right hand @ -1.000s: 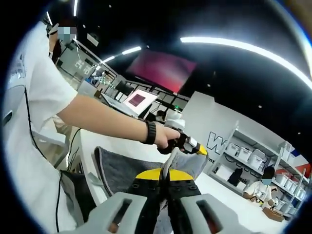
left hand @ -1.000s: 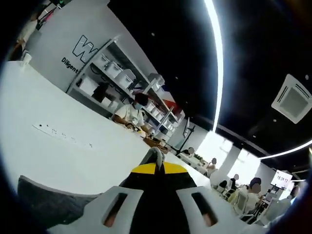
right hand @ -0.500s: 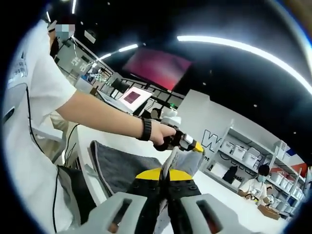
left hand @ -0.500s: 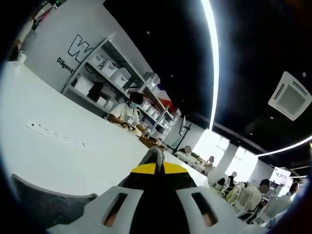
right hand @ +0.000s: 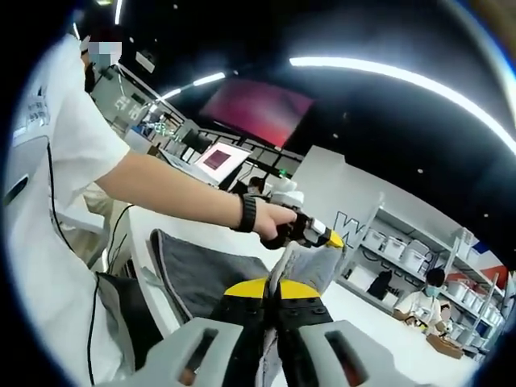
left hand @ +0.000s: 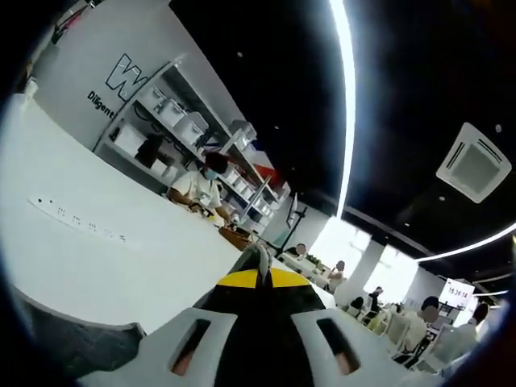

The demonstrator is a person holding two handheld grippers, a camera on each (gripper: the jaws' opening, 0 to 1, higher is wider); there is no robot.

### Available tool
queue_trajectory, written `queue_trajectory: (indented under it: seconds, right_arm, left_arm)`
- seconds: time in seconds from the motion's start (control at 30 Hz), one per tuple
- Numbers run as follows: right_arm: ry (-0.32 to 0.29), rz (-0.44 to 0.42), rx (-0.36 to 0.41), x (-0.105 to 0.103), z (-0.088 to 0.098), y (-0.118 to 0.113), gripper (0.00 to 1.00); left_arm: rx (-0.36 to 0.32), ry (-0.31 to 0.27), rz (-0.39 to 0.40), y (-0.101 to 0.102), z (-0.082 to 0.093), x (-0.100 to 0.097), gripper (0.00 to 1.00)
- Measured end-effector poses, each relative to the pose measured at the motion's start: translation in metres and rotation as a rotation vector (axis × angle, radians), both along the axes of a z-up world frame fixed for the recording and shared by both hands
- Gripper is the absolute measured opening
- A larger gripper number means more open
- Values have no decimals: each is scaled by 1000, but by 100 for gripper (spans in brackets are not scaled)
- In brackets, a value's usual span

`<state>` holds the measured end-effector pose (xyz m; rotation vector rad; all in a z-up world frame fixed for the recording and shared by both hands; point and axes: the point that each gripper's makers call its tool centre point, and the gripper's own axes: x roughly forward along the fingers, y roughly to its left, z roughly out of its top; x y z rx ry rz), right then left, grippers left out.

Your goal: Open the folded towel by lifting each exposed corner and separating the folded layers until the towel lies flat within the target outline without major curled edges

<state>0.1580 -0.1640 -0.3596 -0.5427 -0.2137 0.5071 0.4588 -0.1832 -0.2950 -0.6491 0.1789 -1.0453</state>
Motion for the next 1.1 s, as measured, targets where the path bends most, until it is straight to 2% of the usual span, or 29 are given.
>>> queue_trajectory:
  seconds: [0.33,0.4,0.57,0.6,1.1]
  right_arm:
    - [-3,-19,36,1,4,-14,0]
    - [-5,-25,35,1,4,-16,0]
    - [-3,-42,44,1,4,-25,0]
    - [-5,-43,46,1,5,-26,0]
    - [4,-75,49,0,-2,-40,0]
  left_arm:
    - [-28,23,-1,-3,-8,-1,0]
    - [-31,17,-4,-6,-8,-9,0]
    - [-27,12,-4,-8,-9,-9,0]
    - [-25,8,-6,-14,-12,-23,0]
    - [-15,21,-18,-30,-23,-39,0]
